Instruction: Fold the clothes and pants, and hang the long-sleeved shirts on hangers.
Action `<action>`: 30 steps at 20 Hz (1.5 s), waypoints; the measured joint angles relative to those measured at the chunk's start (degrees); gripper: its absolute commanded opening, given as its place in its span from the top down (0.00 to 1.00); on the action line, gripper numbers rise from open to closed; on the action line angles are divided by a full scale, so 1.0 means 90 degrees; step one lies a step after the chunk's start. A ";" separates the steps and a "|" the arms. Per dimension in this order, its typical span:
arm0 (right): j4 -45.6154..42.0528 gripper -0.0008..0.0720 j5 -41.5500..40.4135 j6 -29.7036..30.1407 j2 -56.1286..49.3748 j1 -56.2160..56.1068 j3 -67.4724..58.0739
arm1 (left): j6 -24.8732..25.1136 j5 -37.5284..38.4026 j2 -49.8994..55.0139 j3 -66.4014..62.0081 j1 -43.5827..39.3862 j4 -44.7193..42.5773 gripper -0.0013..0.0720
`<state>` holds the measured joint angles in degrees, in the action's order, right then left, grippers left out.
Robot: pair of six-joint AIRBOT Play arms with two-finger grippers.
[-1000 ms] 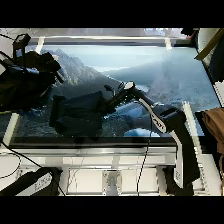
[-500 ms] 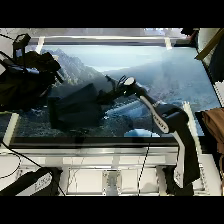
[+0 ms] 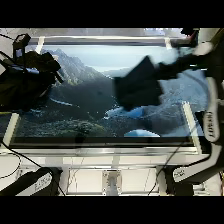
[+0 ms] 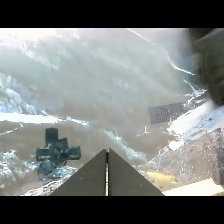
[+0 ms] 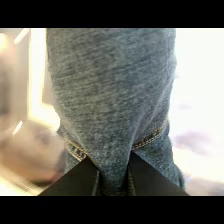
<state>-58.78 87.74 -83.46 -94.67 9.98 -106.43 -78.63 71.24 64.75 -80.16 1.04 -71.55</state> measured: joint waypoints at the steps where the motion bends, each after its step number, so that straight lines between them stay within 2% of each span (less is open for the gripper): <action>1: -0.0255 0.92 0.0197 -0.0044 0.0323 0.0471 0.0000 | 0.0000 0.0000 0.0000 0.0000 0.0000 -0.0002 0.95; 5: -0.1134 0.92 0.0777 -0.0129 0.1491 0.2446 0.0231 | 0.0002 -0.0002 0.0000 0.0000 0.0000 -0.0002 0.95; 8: -0.1479 0.92 0.0945 -0.0126 0.2348 0.4257 0.0964 | 0.0002 -0.0002 0.0000 0.0000 0.0000 -0.0002 0.95; 12: -0.1610 0.92 0.0687 -0.0066 0.3262 0.6737 0.2613 | 0.0002 -0.0005 0.0000 0.0000 0.0000 0.0000 0.95; 15: -0.1496 0.89 0.0408 -0.0141 0.3531 0.7934 0.3762 | 0.0002 -0.0005 0.0000 0.0000 0.0000 0.0000 0.95; 17: -0.1554 0.60 0.0199 -0.0204 0.3602 0.8323 0.4286 | 0.0002 -0.0002 0.0000 0.0000 0.0000 0.0000 0.95; 18: -0.1620 0.56 0.0117 -0.0216 0.3633 0.8442 0.4432 | 0.0000 -0.0002 0.0000 0.0000 0.0000 0.0000 0.95; 21: -0.1872 0.56 0.0022 -0.0289 0.3670 0.8631 0.4286 | 0.0000 -0.0002 0.0000 0.0000 0.0000 0.0000 0.95; 25: -0.1967 0.56 0.0029 -0.0719 0.3689 0.8716 0.2863 | 0.0000 -0.0002 0.0000 0.0000 0.0000 0.0002 0.95; 27: -0.1457 0.57 -0.0146 -0.0969 0.3696 0.8723 0.1957 | 0.0000 0.0000 0.0000 0.0000 0.0000 0.0002 0.95; 30: 0.0255 0.57 -0.0369 -0.1020 0.3733 0.8463 0.1107 | 0.0000 -0.0002 0.0000 0.0000 0.0000 0.0002 0.95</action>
<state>-56.49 84.42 -92.64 -61.08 86.15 -96.47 -78.63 71.22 64.75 -80.16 1.04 -71.53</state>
